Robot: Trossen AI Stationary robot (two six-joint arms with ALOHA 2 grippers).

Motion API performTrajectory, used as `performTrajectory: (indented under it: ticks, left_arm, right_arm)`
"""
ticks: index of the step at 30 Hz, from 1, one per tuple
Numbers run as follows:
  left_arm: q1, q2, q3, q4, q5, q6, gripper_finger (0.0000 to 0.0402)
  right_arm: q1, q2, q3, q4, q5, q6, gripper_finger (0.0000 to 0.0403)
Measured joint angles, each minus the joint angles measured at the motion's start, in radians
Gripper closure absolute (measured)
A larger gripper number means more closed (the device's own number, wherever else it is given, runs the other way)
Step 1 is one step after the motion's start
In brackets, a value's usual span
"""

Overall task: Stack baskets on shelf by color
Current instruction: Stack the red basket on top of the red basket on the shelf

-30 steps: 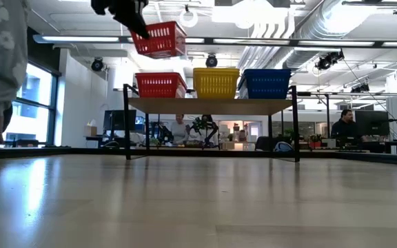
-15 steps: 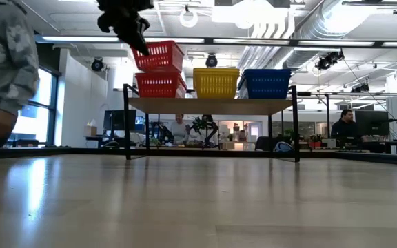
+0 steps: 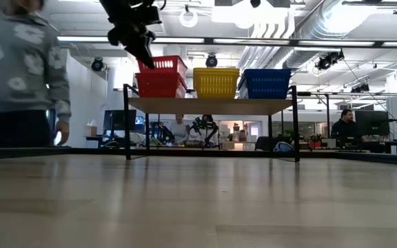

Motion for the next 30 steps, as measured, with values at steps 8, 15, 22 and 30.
performTrajectory:
  ticks: [8, 15, 22, 30]
  left_arm:
    - [0.005, 0.009, 0.000, 0.000, 0.016, -0.015, 0.0401]
    - [0.004, 0.009, 0.000, 0.004, 0.017, -0.052, 0.0374]
    - [0.004, 0.009, 0.000, 0.013, 0.016, -0.121, 0.0318]
    - [-0.010, 0.005, 0.000, 0.027, 0.018, -0.221, 0.0249]
  right_arm:
    - [-0.006, 0.000, 0.000, -0.009, -0.010, 0.000, 0.0285]
    - [-0.006, 0.000, 0.000, -0.028, -0.010, 0.000, 0.0285]
    - [-0.006, 0.000, 0.000, -0.040, -0.015, 0.000, 0.0285]
    - [-0.006, 0.000, 0.000, -0.044, -0.034, 0.000, 0.0285]
